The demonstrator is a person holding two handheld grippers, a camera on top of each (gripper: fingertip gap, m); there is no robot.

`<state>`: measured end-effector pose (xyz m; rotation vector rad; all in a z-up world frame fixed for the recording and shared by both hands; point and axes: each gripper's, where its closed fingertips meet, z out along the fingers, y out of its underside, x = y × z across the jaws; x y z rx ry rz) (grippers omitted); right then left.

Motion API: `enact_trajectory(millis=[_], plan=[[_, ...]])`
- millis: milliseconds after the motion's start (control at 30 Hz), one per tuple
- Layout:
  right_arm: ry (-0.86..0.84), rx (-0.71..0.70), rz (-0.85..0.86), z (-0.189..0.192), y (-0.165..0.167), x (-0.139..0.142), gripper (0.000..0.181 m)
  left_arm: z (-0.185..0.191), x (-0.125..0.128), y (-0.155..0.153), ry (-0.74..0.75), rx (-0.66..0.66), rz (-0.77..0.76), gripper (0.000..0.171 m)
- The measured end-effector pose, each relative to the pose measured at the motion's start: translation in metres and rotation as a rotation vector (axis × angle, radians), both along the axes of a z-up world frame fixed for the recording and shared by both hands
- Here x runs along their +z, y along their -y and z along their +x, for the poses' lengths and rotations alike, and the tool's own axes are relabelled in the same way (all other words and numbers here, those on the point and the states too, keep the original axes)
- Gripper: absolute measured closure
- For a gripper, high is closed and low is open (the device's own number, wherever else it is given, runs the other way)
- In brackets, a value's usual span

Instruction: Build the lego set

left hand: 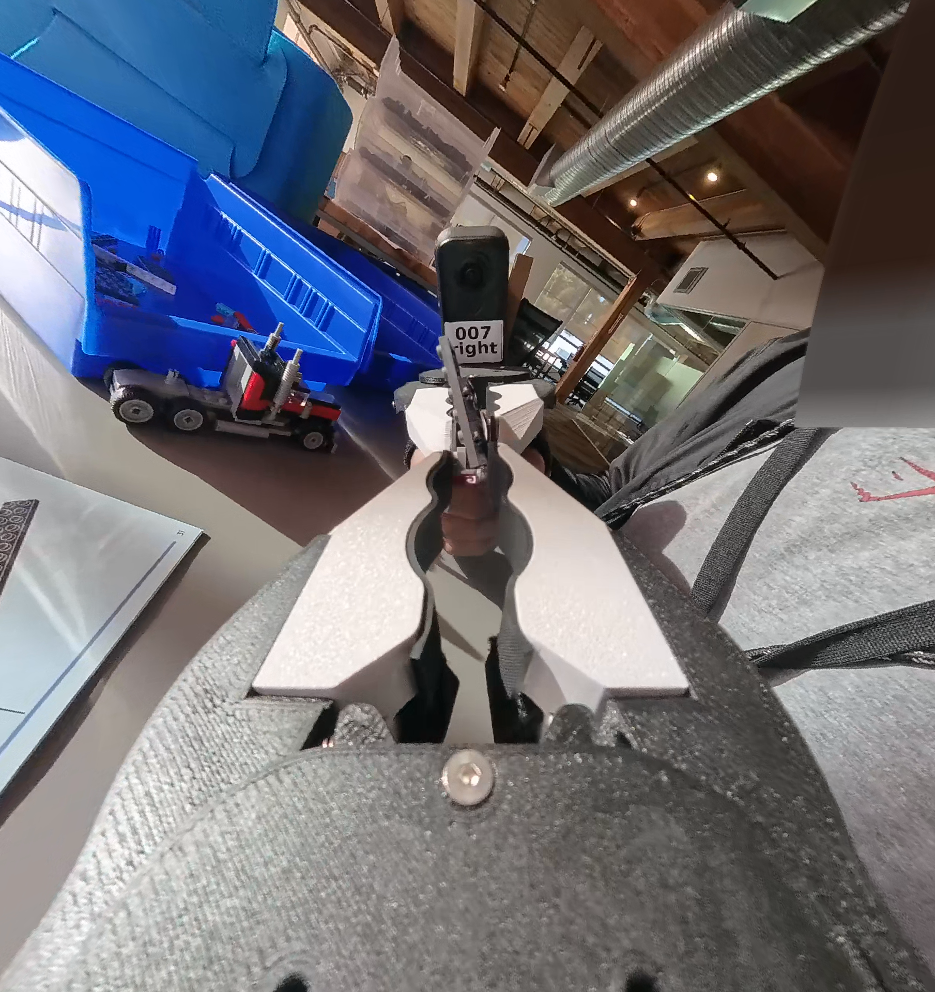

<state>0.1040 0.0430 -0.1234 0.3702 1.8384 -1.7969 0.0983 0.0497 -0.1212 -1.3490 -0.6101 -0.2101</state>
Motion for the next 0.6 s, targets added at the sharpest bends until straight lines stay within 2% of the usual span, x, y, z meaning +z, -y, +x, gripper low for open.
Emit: enact_trajectory(millis=[400,600], plan=[[0.137,-0.026,0.015,-0.011,0.001,-0.005,0.167,-0.01,-0.007,0.001,0.118,0.026,0.012,0.158],[0.259,-0.002,-0.008,-0.014,0.001,-0.006,0.167,-0.012,-0.007,0.001,0.174,0.023,0.042,0.158]])
